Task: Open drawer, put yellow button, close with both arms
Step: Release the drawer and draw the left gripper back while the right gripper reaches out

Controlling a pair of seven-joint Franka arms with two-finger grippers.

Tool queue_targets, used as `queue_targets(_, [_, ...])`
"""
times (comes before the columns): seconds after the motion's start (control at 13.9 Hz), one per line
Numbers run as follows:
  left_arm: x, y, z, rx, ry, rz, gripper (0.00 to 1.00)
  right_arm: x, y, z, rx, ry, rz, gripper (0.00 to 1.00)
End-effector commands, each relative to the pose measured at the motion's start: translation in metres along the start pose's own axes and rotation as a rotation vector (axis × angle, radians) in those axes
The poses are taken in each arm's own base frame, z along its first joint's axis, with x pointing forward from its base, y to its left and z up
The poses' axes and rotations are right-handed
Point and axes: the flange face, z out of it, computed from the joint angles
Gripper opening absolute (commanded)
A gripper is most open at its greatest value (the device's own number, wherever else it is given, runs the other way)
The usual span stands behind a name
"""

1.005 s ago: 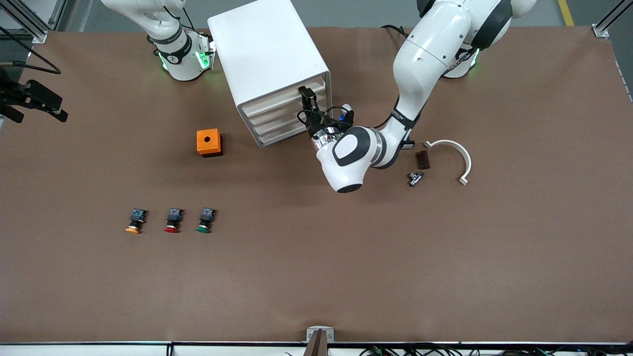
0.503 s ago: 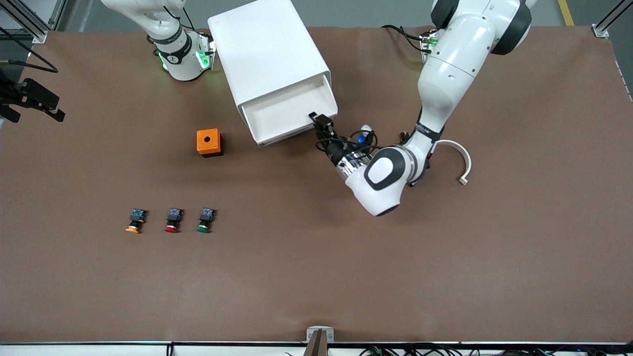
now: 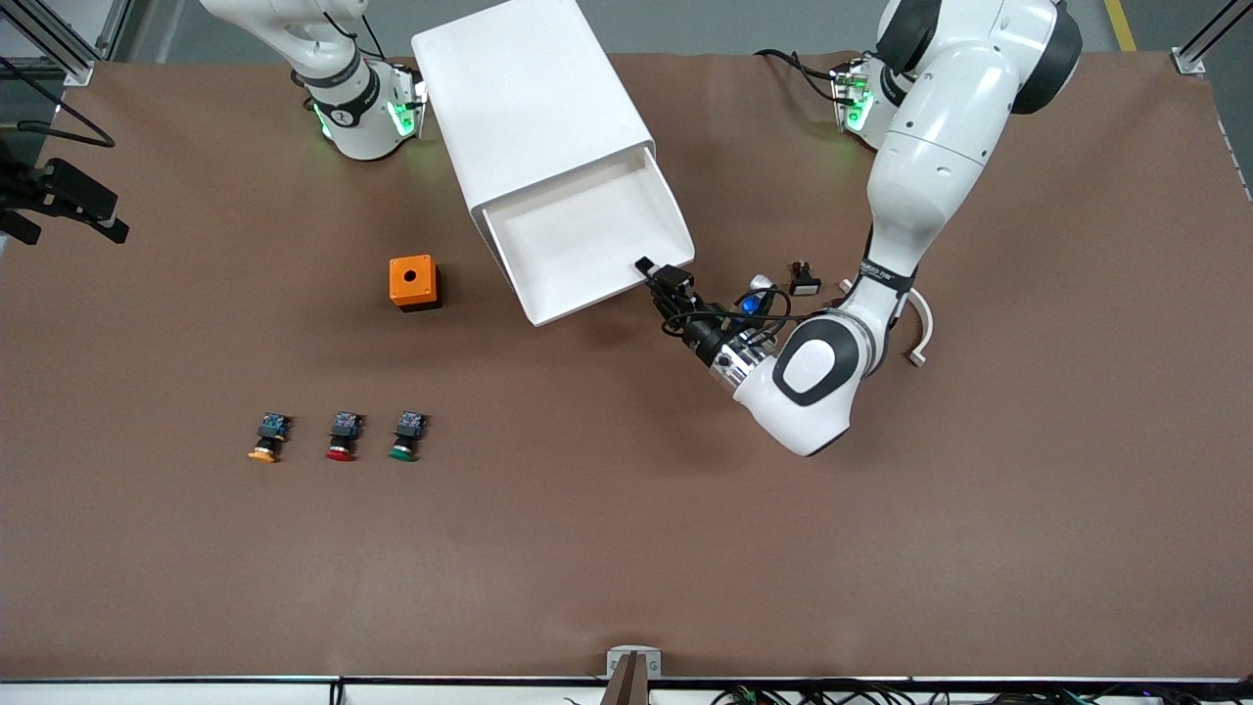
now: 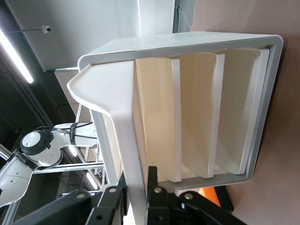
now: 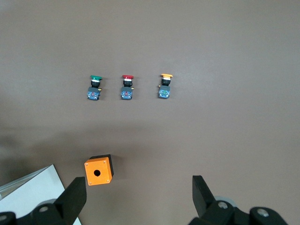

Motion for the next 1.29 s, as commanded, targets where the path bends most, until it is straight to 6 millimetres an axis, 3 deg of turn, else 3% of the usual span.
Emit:
queue_targets(0.0, [-0.006,-0.002,-0.003,0.006,-0.025,0.024,0.66,0.009,0.004,0.011,-0.002,-0.023,-0.007,1.00])
queue_targets(0.07, [-0.006,-0.003,-0.007,0.002,-0.031,0.080,0.85,0.013,0.005,0.015,-0.009,-0.022,-0.008,1.00])
queue_targets(0.22, [-0.009,-0.011,-0.019,-0.006,-0.053,0.234,0.99,0.023,0.009,0.030,-0.008,-0.039,-0.003,1.00])
queue_targets(0.43, [-0.016,-0.028,-0.032,-0.030,-0.066,0.457,0.99,0.048,0.018,0.082,-0.011,-0.121,0.010,1.00])
queue_targets(0.57, [-0.017,-0.036,-0.054,-0.087,-0.065,0.638,0.99,0.058,0.034,0.090,-0.016,-0.119,0.033,1.00])
queue_targets(0.86, [-0.016,-0.042,-0.080,-0.220,0.026,1.032,0.99,0.064,0.043,0.090,-0.021,-0.097,0.049,1.00])
queue_targets(1.01, [-0.017,-0.046,-0.093,-0.343,0.113,1.168,0.99,0.073,0.042,0.110,-0.020,-0.097,0.048,1.00])
queue_targets(1.22, [-0.022,-0.072,-0.112,-0.533,0.283,1.347,0.99,0.085,0.044,0.148,-0.012,-0.086,0.057,1.00])
